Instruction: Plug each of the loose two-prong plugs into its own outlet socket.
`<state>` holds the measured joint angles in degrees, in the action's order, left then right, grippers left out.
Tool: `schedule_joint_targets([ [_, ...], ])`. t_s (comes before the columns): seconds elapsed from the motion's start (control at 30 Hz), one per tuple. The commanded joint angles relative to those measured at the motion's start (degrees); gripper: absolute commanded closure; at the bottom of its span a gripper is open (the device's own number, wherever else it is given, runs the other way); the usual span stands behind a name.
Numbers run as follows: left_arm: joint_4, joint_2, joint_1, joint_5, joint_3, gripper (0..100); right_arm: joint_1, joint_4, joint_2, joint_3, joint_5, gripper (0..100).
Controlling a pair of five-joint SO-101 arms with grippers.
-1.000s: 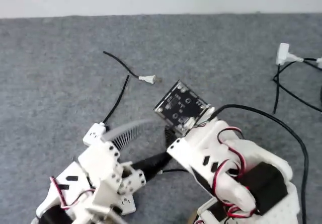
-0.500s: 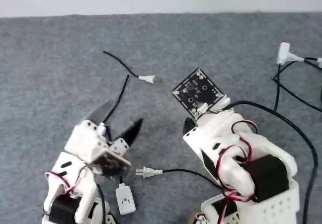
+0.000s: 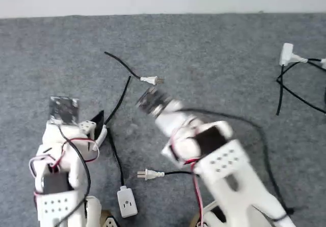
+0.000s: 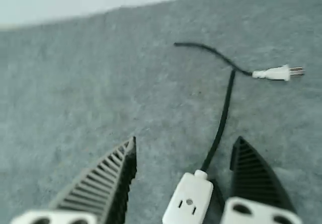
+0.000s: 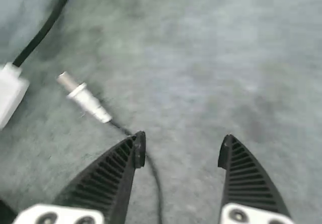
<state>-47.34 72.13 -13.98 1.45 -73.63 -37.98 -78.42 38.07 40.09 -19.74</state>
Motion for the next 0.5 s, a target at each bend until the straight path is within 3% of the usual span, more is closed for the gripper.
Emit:
schedule_joint_targets([
  [0.0,4.5,-3.3,-3.0,-2.5,1.7,71,-8.9,3.7,-0.5,5.9,-1.7,76.2],
  [0.13,14.3,-3.3,-3.3,-2.1,-4.5,71,-15.6,3.4,-0.3,9.5,-5.1,76.2],
  [0.3,16.2,-3.3,-3.7,-1.7,-7.2,72,-21.3,4.1,-0.3,10.4,-8.2,76.2],
  [0.47,23.1,-3.3,-6.6,-1.9,-9.7,72,-24.7,4.7,-0.7,10.5,-8.3,76.2],
])
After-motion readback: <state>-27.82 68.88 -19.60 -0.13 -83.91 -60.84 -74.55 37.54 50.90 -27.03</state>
